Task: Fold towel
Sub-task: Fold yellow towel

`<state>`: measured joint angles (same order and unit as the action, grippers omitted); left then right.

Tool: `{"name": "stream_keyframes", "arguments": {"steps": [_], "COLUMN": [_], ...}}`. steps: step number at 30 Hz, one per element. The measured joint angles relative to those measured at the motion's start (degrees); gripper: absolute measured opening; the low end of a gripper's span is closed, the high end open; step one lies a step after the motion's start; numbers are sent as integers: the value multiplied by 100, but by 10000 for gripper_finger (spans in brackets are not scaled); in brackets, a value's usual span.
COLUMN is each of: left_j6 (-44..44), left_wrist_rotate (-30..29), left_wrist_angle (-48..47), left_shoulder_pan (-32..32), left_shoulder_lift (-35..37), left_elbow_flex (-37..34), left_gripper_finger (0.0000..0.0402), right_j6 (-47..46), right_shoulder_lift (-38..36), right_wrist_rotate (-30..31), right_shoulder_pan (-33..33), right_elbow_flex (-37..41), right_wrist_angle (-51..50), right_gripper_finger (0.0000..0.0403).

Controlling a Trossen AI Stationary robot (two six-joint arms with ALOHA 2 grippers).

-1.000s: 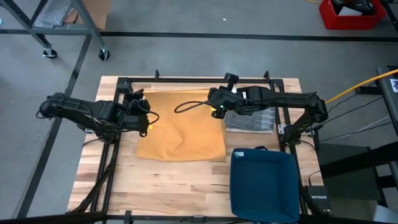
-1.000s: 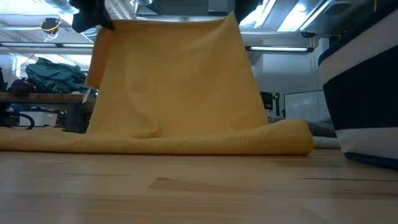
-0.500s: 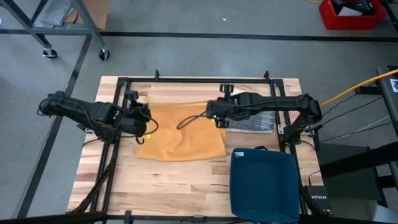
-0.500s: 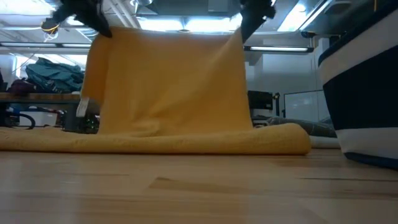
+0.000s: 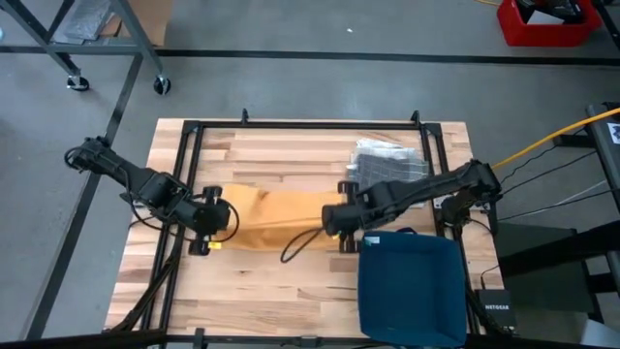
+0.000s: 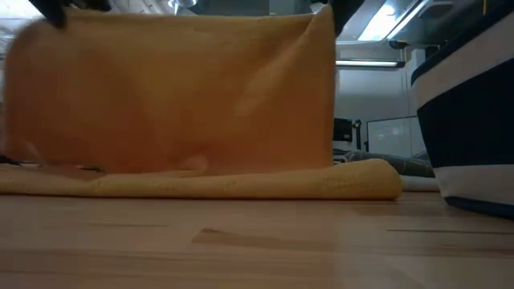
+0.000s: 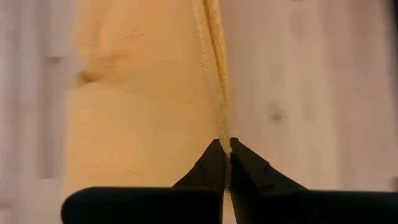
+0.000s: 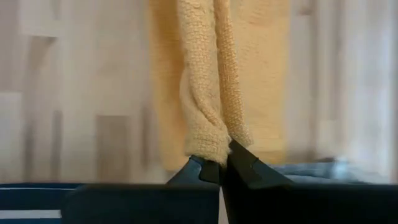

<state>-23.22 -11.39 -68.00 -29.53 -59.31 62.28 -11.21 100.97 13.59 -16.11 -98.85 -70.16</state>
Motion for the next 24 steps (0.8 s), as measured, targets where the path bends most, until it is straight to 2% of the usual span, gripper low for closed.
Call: {"name": "stream_keyframes", "arguments": {"steps": [8,13,24], "left_j6": [-541,-1118,-1643], "left_wrist_rotate": [859,1332,1668], "left_wrist_angle": [877,1300,1444], "left_shoulder_pan": [-399,-513,-604], "left_shoulder_lift": [-7,-15,-33], "left_elbow_flex": [-2,-4,-4], "left_gripper_finger": [0,0,0], "right_j6": [-687,-996,-1405], "right_shoulder_lift": [415,571,597], "right_wrist_rotate": [-767,-1028,-1209], "right_shoulder_pan": [-621,-896,-1081], "right_elbow_flex": [-2,-7,-2], "right_wrist_angle": [134,218,502], "right_gripper_finger": [1,1,1]}}
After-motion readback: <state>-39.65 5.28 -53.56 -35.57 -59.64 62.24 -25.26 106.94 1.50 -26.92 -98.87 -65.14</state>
